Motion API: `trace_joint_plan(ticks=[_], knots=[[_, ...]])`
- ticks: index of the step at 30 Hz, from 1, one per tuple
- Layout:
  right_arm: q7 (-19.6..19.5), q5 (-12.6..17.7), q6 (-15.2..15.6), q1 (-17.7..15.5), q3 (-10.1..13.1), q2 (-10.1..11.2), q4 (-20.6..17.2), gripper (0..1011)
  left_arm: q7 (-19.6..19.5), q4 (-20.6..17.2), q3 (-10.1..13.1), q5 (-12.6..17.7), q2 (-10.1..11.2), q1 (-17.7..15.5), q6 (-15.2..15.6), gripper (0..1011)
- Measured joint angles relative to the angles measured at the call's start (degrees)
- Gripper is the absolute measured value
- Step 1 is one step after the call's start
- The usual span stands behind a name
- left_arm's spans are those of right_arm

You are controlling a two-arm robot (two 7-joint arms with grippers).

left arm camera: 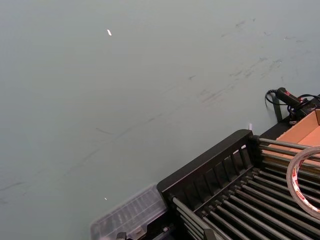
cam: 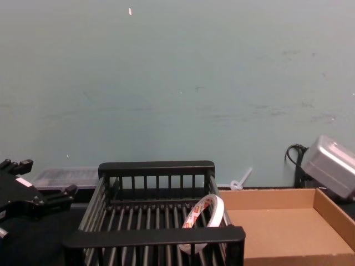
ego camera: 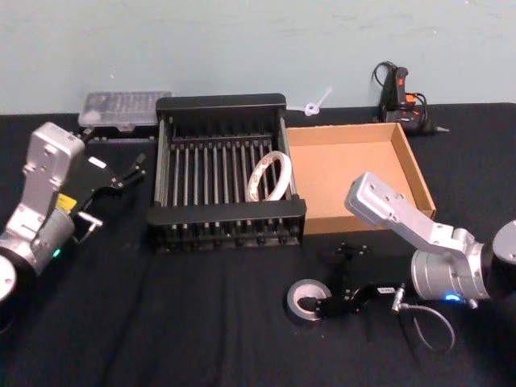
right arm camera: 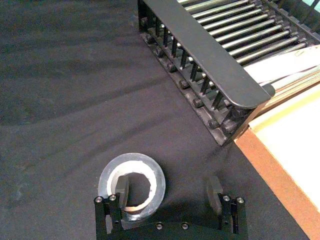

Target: Pick up the white tape and place it into the black box , Pick up the silver tape and place it into the brown box.

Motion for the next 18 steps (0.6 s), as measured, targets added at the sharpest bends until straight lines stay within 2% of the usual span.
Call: trace_joint_plan(ticks=[12,18], knots=[[0.0,0.0,0.0,0.0,0.0,0.1,-0.1,997,0.0,0.0,0.0,0.0,0.0,0.0,0.0,1001],[0.0,0.0,0.0,-0.1,0.0,0.1,-0.1,865,0.0,0.0,0.0,0.0,0.0,0.0,0.0,1001]])
